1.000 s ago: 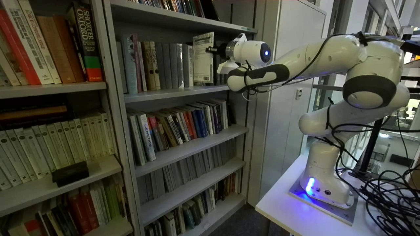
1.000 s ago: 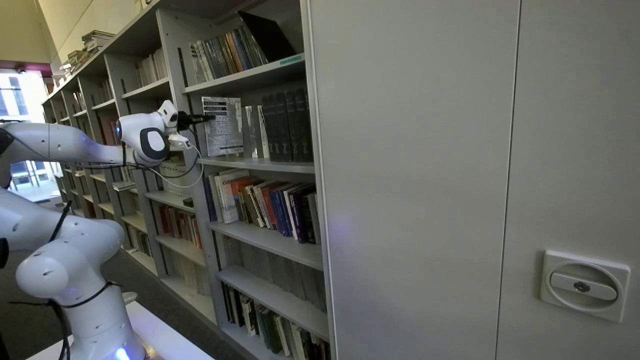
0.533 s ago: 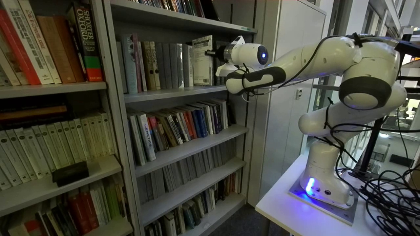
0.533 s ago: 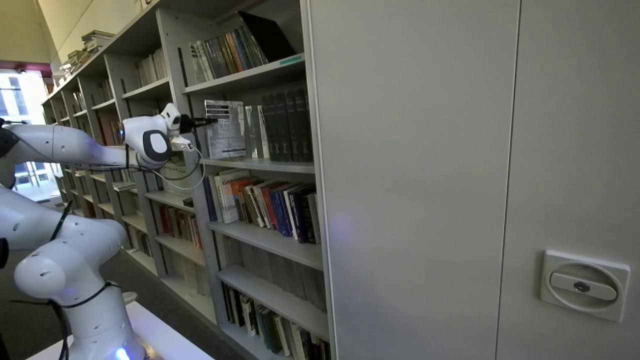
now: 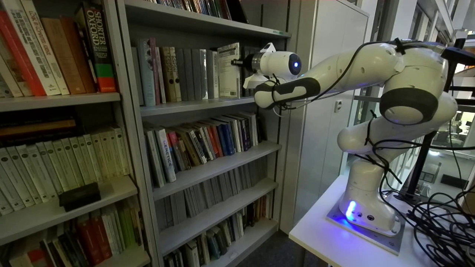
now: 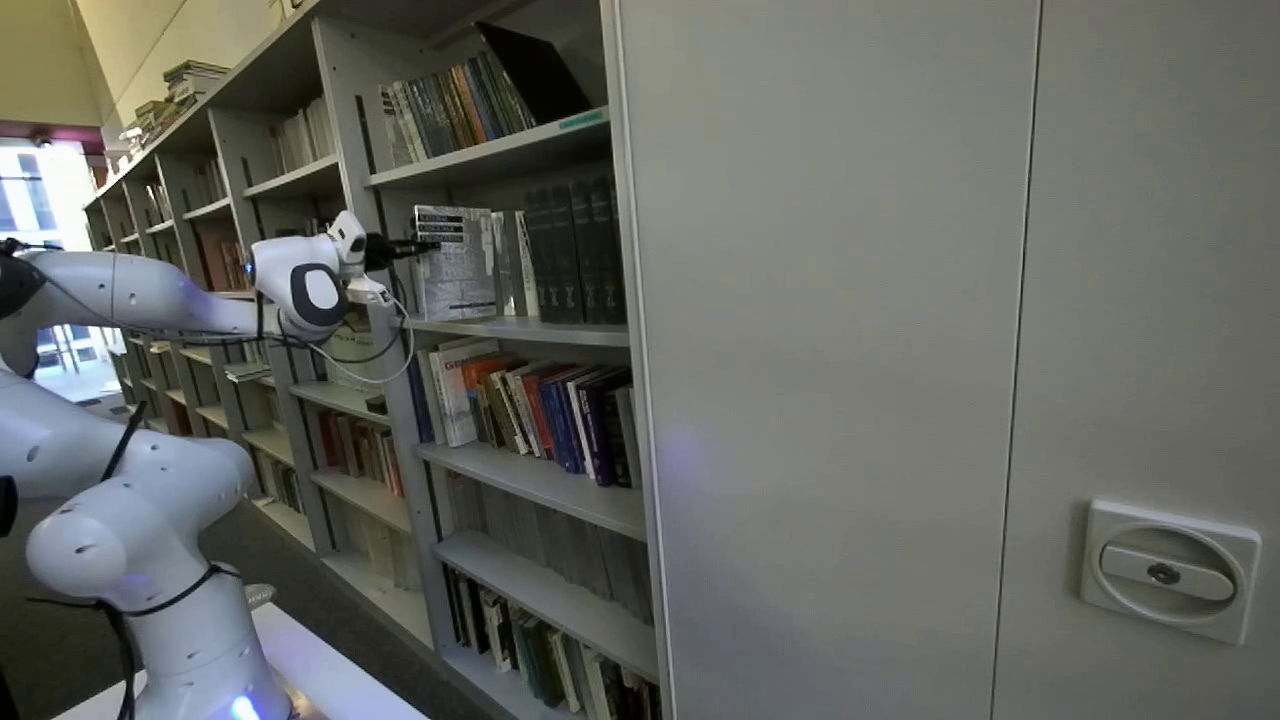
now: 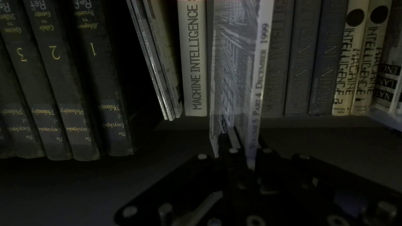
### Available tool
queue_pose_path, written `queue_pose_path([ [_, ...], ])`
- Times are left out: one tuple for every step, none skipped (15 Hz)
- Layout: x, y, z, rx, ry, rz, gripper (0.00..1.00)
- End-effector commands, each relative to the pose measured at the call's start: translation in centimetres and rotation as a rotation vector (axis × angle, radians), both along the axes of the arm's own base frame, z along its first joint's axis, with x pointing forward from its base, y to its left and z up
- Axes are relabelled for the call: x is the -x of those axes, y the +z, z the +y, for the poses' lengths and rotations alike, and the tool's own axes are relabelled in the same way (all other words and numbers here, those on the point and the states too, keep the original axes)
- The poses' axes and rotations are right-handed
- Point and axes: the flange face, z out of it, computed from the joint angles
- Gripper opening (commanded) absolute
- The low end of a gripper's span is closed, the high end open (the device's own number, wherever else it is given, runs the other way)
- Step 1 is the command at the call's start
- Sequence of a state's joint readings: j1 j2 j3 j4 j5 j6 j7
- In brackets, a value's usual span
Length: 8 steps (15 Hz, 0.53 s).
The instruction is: Move the thin white book to the right
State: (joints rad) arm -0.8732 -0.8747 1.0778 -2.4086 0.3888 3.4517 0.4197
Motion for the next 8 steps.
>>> queue_pose_path([
  [-0.54,0.81,-0.05,-0.001,-0.007,-0.028,0.02],
  [-0.60,0.69,0.05,0.000,-0.005,-0.025,0.02],
  [-0.65,0.59,0.15,0.002,-0.004,-0.023,0.02],
  [-0.73,0.52,0.29,0.004,-0.002,-0.022,0.02],
  [-0.78,0.53,0.46,0.005,0.001,-0.022,0.02],
  [-0.86,0.54,0.60,0.007,0.004,-0.022,0.02],
  [-0.96,0.55,0.78,0.009,0.006,-0.023,0.02],
  [-1.03,0.57,0.92,0.010,0.009,-0.022,0.02],
])
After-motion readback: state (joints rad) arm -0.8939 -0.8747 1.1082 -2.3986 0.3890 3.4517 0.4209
